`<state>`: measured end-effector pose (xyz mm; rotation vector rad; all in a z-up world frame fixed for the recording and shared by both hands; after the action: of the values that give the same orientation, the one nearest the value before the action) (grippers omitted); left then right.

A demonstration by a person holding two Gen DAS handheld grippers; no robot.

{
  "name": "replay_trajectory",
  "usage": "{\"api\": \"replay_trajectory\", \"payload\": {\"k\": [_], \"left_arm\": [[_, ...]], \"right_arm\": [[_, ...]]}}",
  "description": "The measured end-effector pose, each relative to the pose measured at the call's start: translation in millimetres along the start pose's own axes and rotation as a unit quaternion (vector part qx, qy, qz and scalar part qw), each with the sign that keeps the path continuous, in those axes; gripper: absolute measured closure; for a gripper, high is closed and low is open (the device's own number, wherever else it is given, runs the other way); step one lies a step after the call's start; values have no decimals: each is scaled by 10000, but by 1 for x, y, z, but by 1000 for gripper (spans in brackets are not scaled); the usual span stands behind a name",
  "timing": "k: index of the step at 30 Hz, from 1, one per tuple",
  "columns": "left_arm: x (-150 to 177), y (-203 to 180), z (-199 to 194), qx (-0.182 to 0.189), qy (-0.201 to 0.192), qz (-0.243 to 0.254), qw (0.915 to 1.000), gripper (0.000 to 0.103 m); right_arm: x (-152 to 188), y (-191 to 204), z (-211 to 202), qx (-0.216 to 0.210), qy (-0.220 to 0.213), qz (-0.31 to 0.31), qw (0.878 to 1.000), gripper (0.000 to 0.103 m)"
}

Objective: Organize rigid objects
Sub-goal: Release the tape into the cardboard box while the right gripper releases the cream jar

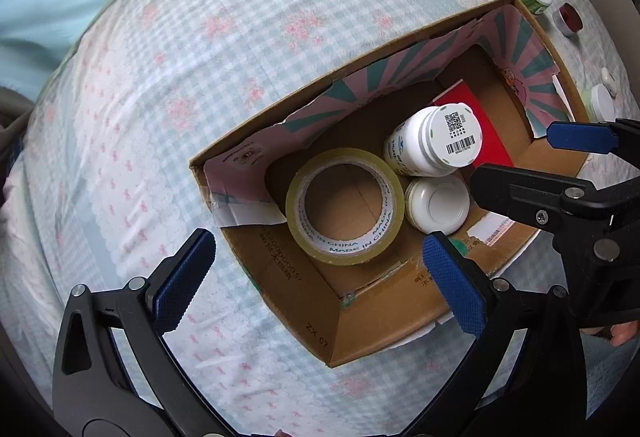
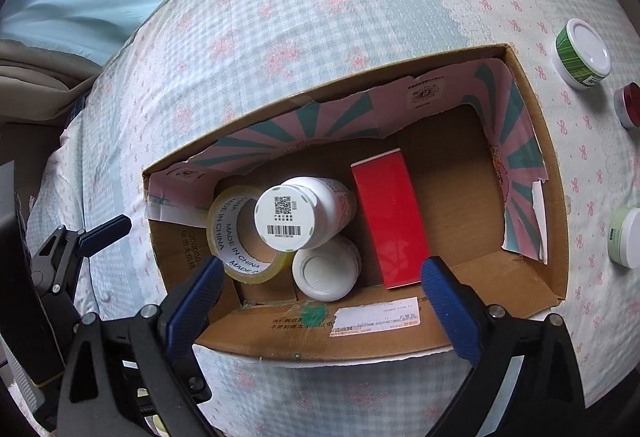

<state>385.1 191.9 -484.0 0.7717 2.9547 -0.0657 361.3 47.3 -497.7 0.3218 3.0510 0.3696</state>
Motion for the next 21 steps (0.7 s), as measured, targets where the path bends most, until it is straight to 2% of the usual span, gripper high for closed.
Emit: {"api": "replay_trajectory", "payload": {"k": [10, 16, 21], "left_arm": [[26, -6, -55, -95, -462, -337, 9983, 0], [48, -22, -105, -68, -879, -451, 9951, 0], [53, -49, -146, 95, -1334, -470, 9899, 0]], "right_arm": [[15, 9, -46, 108, -507, -316, 9982, 5], [31, 9, -95, 168, -986, -437, 9940, 5], [46, -4, -148, 541, -1408, -569, 9869, 5]]}}
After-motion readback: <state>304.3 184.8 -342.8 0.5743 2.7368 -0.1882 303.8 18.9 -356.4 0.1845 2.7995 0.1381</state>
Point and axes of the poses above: each gripper's, at about its wrist camera, not at the fingertips, and z roughly the way its jaws point, y to its left, x to its underside, the point moved 6 cm from there along z, roughly the way its jaws point, and after that the axes turned 6 degrees about x, right-handed, at the moved point
